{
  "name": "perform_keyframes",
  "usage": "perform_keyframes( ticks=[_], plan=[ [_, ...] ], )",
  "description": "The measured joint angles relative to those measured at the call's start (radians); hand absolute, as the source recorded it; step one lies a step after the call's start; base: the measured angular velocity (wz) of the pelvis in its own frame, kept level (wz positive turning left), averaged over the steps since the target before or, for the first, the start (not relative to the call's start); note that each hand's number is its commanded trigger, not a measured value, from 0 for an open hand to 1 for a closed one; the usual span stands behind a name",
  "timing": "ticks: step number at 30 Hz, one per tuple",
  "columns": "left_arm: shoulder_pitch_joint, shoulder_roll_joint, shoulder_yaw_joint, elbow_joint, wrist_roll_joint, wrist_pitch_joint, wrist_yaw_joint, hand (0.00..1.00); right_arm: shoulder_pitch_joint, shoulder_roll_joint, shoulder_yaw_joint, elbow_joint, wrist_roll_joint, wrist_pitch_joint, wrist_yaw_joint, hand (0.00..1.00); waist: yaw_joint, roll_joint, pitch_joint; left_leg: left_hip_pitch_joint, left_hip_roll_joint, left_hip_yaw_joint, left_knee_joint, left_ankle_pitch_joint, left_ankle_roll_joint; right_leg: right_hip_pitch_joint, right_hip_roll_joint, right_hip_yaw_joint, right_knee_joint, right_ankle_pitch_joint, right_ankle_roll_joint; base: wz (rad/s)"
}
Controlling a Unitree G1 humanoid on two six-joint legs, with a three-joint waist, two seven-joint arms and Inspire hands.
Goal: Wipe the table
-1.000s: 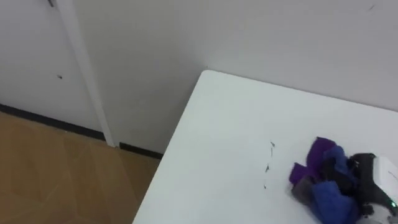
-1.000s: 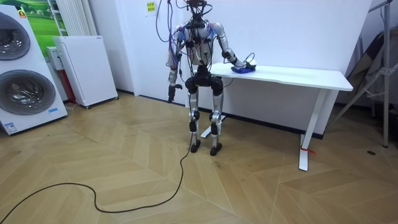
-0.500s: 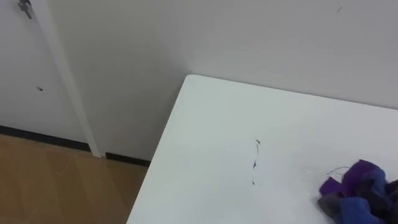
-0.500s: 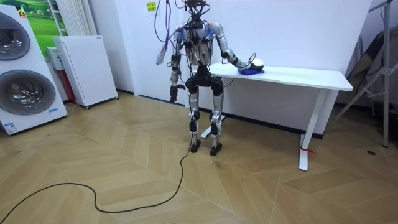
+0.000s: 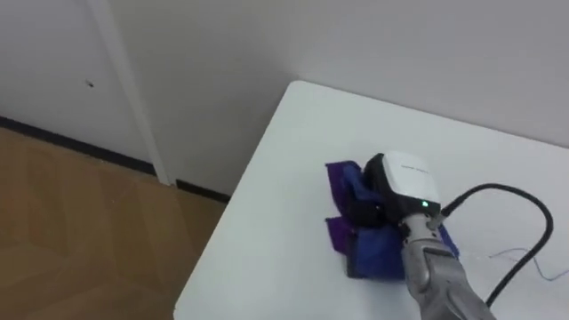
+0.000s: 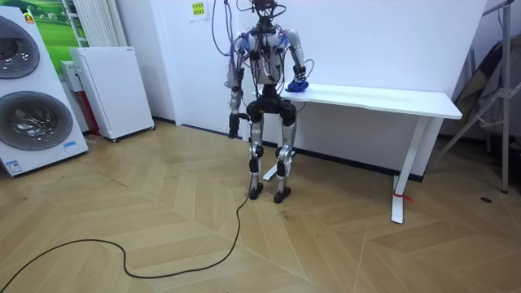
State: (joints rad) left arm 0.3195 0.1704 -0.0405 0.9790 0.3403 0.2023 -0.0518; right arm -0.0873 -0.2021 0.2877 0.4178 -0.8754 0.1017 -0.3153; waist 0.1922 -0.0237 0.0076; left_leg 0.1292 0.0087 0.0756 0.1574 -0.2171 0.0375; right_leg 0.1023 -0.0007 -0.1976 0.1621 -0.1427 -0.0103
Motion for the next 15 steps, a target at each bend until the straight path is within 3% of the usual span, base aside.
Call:
perform_keyframes(
  ticks=[1, 3, 4, 6, 9, 11, 15],
  plan=[
    [0.009, 0.000, 0.000, -0.001, -0.004, 0.002, -0.001, 0.00, 0.004, -0.002, -0.004, 0.008, 0.009, -0.010, -0.005, 1.00, -0.006, -0.001, -0.0006, 0.000, -0.001, -0.003, 0.003, 0.000, 0.000, 0.005, -0.001, -0.004, -0.005, 0.000, 0.000, 0.25],
    [0.033, 0.004, 0.004, -0.001, -0.017, 0.001, -0.003, 0.00, 0.035, -0.008, -0.031, 0.055, 0.052, -0.075, -0.054, 1.00, -0.046, -0.003, -0.0038, 0.007, -0.007, -0.025, 0.008, 0.000, 0.000, 0.029, -0.012, -0.023, -0.028, -0.001, 0.002, 0.40],
    [0.036, 0.006, 0.006, -0.001, -0.014, 0.001, -0.003, 0.00, 0.043, -0.009, -0.043, 0.067, 0.065, -0.089, -0.071, 1.00, -0.052, -0.002, -0.0045, 0.007, -0.009, -0.024, 0.008, 0.000, 0.000, 0.033, -0.015, -0.025, -0.028, -0.004, 0.006, 0.37],
    [0.024, 0.005, 0.061, -0.021, 0.009, -0.005, -0.004, 0.00, 0.091, -0.011, -0.119, 0.106, 0.116, -0.136, -0.150, 1.00, -0.065, -0.002, -0.0088, 0.008, -0.022, -0.021, 0.008, 0.002, 0.004, 0.041, -0.030, -0.014, -0.029, -0.013, 0.021, 0.32],
    [0.019, 0.014, 0.141, -0.018, 0.047, -0.011, 0.006, 0.00, 0.160, -0.016, -0.233, 0.182, 0.184, -0.190, -0.264, 1.00, -0.084, 0.003, -0.0160, 0.027, -0.027, -0.003, 0.000, 0.001, 0.017, 0.063, -0.037, 0.006, -0.026, -0.015, 0.024, 0.21],
    [0.019, 0.028, 0.148, -0.019, 0.048, -0.008, 0.010, 0.00, 0.202, -0.037, -0.282, 0.223, 0.263, -0.211, -0.319, 1.00, -0.092, 0.005, -0.0222, 0.037, -0.026, 0.008, -0.007, -0.004, 0.025, 0.073, -0.038, 0.011, -0.024, -0.015, 0.025, 0.02],
    [0.031, 0.026, 0.195, -0.019, 0.068, -0.004, 0.013, 0.00, 0.225, -0.053, -0.435, 0.348, 0.386, -0.243, -0.369, 1.00, -0.160, 0.006, -0.0302, 0.059, -0.028, 0.019, -0.004, -0.008, 0.032, 0.097, -0.041, 0.037, -0.022, -0.011, 0.030, 0.05]
  ],
)
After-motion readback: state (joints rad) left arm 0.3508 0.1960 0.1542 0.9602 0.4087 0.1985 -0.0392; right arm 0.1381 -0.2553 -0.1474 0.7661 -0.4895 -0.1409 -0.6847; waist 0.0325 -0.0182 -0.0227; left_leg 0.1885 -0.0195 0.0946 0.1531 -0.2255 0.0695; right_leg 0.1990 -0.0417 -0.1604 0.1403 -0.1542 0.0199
